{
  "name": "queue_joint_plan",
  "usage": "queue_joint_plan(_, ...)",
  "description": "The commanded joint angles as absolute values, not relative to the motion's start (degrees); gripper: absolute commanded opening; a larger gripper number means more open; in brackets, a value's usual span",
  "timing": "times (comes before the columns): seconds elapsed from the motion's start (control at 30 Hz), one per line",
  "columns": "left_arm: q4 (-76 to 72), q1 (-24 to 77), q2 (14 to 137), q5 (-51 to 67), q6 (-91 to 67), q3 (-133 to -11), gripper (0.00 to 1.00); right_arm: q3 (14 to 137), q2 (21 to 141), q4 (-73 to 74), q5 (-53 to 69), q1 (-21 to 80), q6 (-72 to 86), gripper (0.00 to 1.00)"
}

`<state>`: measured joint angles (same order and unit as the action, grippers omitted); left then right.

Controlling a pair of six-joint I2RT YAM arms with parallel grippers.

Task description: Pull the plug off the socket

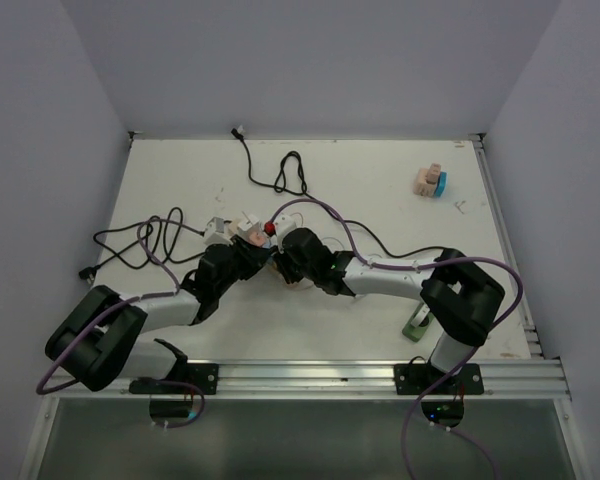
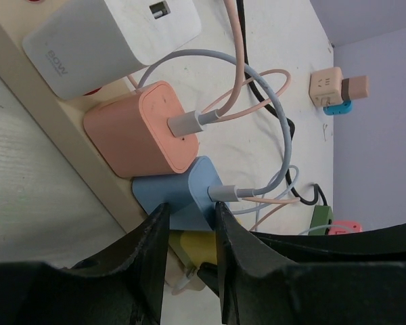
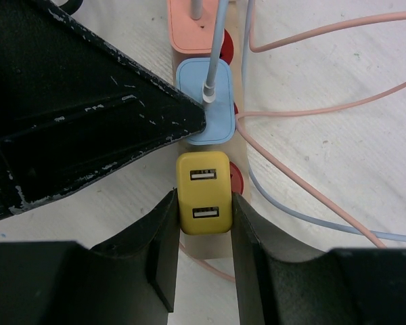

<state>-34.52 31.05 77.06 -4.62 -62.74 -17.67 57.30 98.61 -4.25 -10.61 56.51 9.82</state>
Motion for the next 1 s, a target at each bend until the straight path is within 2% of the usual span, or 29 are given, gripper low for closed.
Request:
queue_joint_plan(0.0,-25.58,33.74,83.66,-5.98,-63.89,-14.07,0.28,61.08,96.33,-8.61,-9.40,58.62,9.23,0.00)
queue_joint_plan(0.17,-27.68,34.54,85.96,-6.06,-67.15,-11.69,0.24,61.00,93.87,-10.19,-12.56,58.62,9.14,0.00)
queue_joint_plan(0.63,-27.86,35.68,84.73,-9.23,-69.70,-9.23,0.24,62.05,90.18,-13.97,-16.26,58.54,9.93,0.00)
queue_joint_plan(0.97,-27.42,36.47,86.31,-9.75,-69.61,-10.19,0.24,61.96,87.45,-18.01,-13.80,58.80,7.12,0.00)
